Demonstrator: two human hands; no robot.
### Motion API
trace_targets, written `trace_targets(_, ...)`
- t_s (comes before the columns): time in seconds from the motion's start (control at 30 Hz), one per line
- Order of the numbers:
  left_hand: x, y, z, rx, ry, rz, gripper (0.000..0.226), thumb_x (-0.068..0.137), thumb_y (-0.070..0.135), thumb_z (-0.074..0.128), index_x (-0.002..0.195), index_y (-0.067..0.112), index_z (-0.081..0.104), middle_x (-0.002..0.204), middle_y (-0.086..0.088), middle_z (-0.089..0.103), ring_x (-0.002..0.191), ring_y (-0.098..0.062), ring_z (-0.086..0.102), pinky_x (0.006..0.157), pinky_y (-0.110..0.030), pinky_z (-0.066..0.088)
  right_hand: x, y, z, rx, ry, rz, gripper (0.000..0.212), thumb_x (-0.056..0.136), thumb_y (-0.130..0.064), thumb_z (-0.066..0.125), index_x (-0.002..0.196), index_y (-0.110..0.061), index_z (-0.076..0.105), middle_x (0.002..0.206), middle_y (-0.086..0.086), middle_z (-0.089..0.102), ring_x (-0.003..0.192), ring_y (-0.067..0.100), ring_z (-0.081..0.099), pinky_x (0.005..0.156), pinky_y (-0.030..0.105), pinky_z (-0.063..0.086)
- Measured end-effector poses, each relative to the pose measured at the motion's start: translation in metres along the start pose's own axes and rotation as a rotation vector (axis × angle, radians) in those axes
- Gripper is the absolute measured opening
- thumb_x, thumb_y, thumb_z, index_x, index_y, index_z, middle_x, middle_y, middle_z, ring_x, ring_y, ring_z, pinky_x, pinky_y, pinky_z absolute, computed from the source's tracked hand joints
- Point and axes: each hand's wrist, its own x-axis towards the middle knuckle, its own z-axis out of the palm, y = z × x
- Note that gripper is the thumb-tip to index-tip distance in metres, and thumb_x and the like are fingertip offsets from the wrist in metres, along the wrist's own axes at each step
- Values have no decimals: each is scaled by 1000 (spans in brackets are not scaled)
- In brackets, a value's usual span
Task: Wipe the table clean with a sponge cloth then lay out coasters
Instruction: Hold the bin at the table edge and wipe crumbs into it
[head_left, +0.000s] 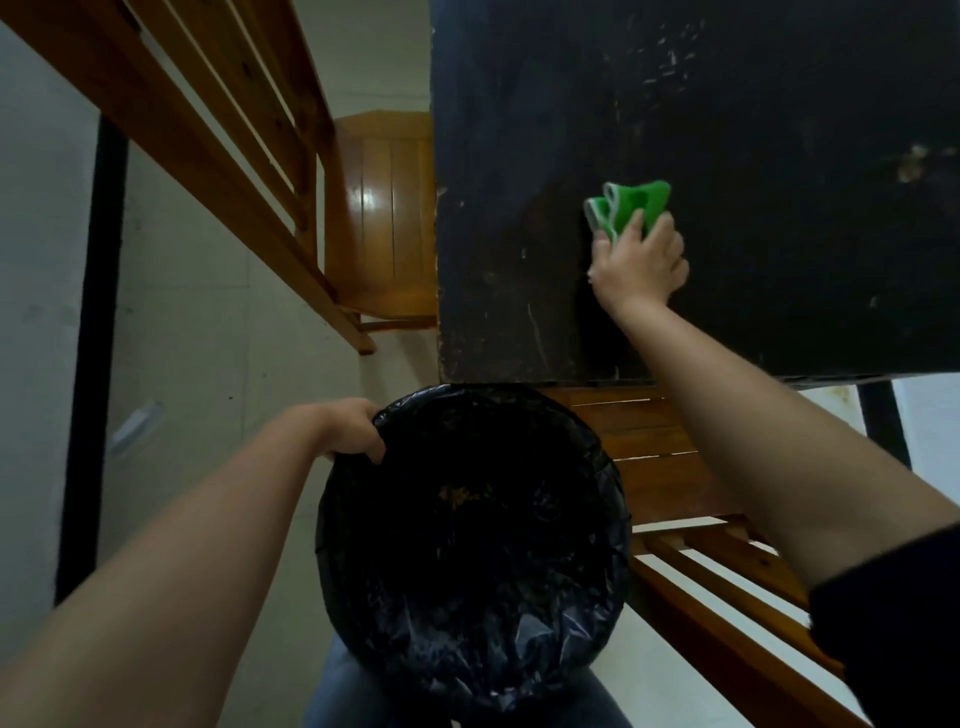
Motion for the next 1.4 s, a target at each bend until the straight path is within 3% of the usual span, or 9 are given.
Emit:
trace_targets(0.23, -5, -3, -4, -23, -11, 0, 34, 82, 0, 56, 115, 9, 57, 100, -9, 57, 93, -23, 55, 79, -31, 47, -36, -47, 14, -67, -85, -447, 52, 93, -31, 36, 140, -9, 27, 149, 15, 15, 133, 33, 18, 107, 43, 18)
trace_targets(0.37, -6, -7, -4, -12, 7, 14, 34, 81, 0, 56, 114, 6, 57, 98, -10, 56, 91, -22, 55, 76, -30, 46, -93, -39, 16, 29, -166, -891, 44, 76, -28, 42, 106, -4, 64, 117, 24, 57, 101, 44, 55, 82, 53, 44)
trace_targets(0.5, -7, -14, -5, -2, 16, 16, 35, 81, -1, 55, 116, 6, 55, 99, -11, 56, 93, -22, 55, 73, -30, 48, -132, -34, 2, -4, -642, -1076, 40, 86, -26, 58, 122, -9, 57, 131, 13, 47, 120, 28, 43, 99, 36, 33)
trace_targets(0.73, -14, -33, -14, 39, 21, 38, 33, 80, -1, 57, 112, 4, 57, 97, -11, 57, 88, -22, 56, 60, -25, 46, -146, -57, -29, 312, -877, -717, 23, 85, -2, 56, 105, -7, 67, 106, -4, 57, 86, 7, 56, 70, 2, 42)
trace_targets(0.9, -26, -42, -25, 126, -36, 45, 30, 78, 0, 56, 108, 3, 57, 96, -13, 62, 85, -25, 61, 66, -27, 50, -188, -34, 4, 169, -637, -497, 24, 86, -2, 54, 106, -6, 67, 122, 10, 59, 111, 24, 55, 92, 19, 38)
trace_targets(0.97, -26, -43, -27, 179, -35, 61, 30, 77, 0, 56, 107, 3, 57, 105, -15, 61, 98, -30, 60, 75, -33, 50, -210, -20, 10, 290, -522, -390, 21, 85, 0, 56, 102, -1, 68, 122, 12, 59, 112, 24, 55, 88, 12, 34)
trace_targets(1.1, -31, -31, -14, 365, -15, 85, 21, 82, 2, 55, 103, 6, 51, 88, -7, 53, 81, -20, 53, 61, -25, 45, -263, 7, 19, 473, -334, -105, 21, 84, 6, 55, 102, 7, 65, 112, 9, 62, 105, 20, 55, 73, -2, 39)
trace_targets(1.27, -30, -4, 36, 635, -57, 153, 19, 84, 5, 56, 101, 8, 48, 102, -10, 50, 93, -23, 50, 71, -28, 43, -343, 47, 39, 708, -201, 331, 20, 83, 8, 55, 99, 7, 67, 110, 9, 58, 110, 24, 54, 82, 10, 38)
trace_targets(1.4, -31, 22, 106, 836, -192, 198, 8, 83, 3, 55, 83, 11, 52, 82, -7, 51, 77, -22, 52, 62, -28, 41, -414, 89, 48, 878, -44, 652, 19, 82, 6, 56, 92, -2, 71, 91, 4, 60, 84, 10, 58, 56, 1, 35)
